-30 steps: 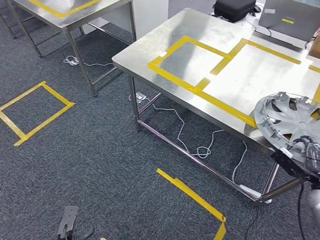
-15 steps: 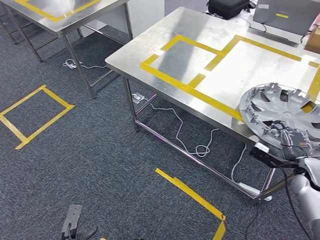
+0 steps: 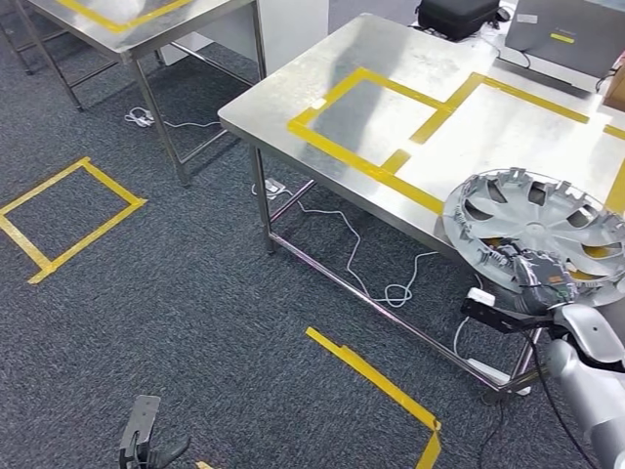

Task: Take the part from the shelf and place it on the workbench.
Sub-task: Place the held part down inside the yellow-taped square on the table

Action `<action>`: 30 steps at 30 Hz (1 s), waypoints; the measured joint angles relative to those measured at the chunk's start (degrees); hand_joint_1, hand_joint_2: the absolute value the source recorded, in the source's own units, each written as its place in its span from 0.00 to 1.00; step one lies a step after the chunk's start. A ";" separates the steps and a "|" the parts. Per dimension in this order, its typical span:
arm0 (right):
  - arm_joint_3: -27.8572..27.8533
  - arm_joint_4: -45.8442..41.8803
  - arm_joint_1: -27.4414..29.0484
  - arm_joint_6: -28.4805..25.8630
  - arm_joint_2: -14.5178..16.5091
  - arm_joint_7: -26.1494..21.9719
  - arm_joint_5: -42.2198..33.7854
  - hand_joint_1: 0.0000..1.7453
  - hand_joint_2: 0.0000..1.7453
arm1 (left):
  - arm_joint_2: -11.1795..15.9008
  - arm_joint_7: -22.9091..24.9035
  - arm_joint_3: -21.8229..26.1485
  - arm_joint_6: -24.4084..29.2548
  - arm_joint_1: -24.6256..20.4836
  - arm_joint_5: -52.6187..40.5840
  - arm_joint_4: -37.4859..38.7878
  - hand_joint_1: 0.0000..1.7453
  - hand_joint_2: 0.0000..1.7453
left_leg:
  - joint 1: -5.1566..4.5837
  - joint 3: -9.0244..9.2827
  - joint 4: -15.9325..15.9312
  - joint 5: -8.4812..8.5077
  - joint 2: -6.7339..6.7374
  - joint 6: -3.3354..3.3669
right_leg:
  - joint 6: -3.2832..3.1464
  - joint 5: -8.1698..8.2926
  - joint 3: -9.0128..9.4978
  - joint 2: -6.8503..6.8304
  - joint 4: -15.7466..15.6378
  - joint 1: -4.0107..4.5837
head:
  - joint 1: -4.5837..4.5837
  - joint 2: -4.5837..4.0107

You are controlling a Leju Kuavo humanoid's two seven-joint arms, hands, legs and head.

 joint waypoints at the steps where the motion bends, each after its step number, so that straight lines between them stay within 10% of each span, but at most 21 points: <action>1: 0.55 0.26 -0.15 -0.13 0.20 0.25 0.53 1.00 1.00 | 0.02 0.01 -0.07 0.08 -0.05 0.01 -0.01 0.00 1.00 | -0.09 -0.08 0.18 -0.11 -0.01 -0.23 | -0.07 1.30 2.01 -0.02 -3.76 0.03 | 0.02 0.00; 6: 2.79 1.74 -0.43 -0.52 1.16 0.82 2.11 1.00 1.00 | 0.14 0.14 -0.34 0.39 -0.17 0.06 -0.08 0.00 1.00 | -0.29 -0.44 0.82 -0.38 -0.01 -1.51 | -1.48 2.12 4.56 0.17 -8.22 0.16 | 0.03 0.00; 10: 4.50 2.96 -0.73 -0.84 1.90 1.79 3.35 1.00 1.00 | 0.27 -0.06 -0.86 -0.07 -0.15 0.19 -0.15 0.00 1.00 | 0.04 -4.54 10.34 -5.76 0.05 -2.73 | -2.55 2.20 4.81 0.10 -8.36 -0.02 | -0.24 0.00; 12: 5.02 3.62 -0.71 -1.29 2.21 2.07 3.43 0.50 0.50 | 0.28 -0.42 -1.03 -0.69 0.04 0.23 -0.15 0.00 1.00 | 0.17 -7.32 16.37 -7.69 0.05 -2.86 | -2.63 2.16 4.87 0.14 -8.35 0.05 | -0.23 0.00; 14: 5.36 4.13 -0.64 -1.64 2.32 2.48 3.30 0.00 0.00 | 0.39 -0.66 -1.10 -1.18 0.17 0.23 -0.15 0.00 1.00 | 0.18 -6.55 14.59 -5.43 0.05 -2.63 | -2.65 2.07 5.06 0.23 -8.34 0.09 | -0.23 0.00; 16: 5.51 4.47 -0.51 -1.84 2.32 2.72 2.94 0.00 0.00 | 0.57 -0.89 -1.17 -1.59 0.18 0.33 -0.15 0.00 1.00 | 0.10 -2.91 6.96 -1.59 0.02 -2.15 | -2.49 1.90 5.30 0.32 -8.33 0.17 | -0.21 0.00; 20: 5.43 4.77 0.05 -3.17 2.32 2.45 0.84 0.00 0.00 | 0.70 -0.95 -1.26 -1.19 0.23 1.32 -0.15 0.00 0.00 | -0.17 -0.34 0.82 -0.44 -0.04 -1.42 | -1.59 1.88 5.06 0.43 -8.40 0.41 | -0.16 0.00; 23: 4.38 3.69 0.97 -5.86 2.32 1.89 -2.06 0.00 0.00 | 0.65 -0.73 -1.26 -0.29 0.30 2.10 -0.16 0.00 0.00 | 0.15 -0.06 0.10 -0.03 -0.01 -0.50 | -0.79 0.26 3.94 0.36 -6.57 0.30 | -0.02 0.00; 27: 2.73 1.83 1.63 -7.45 2.32 1.65 -3.68 0.00 0.00 | 0.67 -0.70 -1.23 0.19 0.36 2.61 -0.17 0.00 0.00 | 0.15 0.01 -0.13 0.04 0.01 -0.01 | -0.44 -4.98 -0.95 0.31 3.92 0.27 | 0.05 0.00; 30: 2.66 1.70 1.71 -7.45 2.32 1.66 -3.72 0.00 0.00 | 0.66 -0.70 -1.25 0.20 0.38 2.62 -0.17 0.00 0.00 | 0.13 0.01 -0.12 0.04 0.01 0.01 | -0.40 -5.34 -1.43 0.31 4.89 0.27 | 0.05 0.00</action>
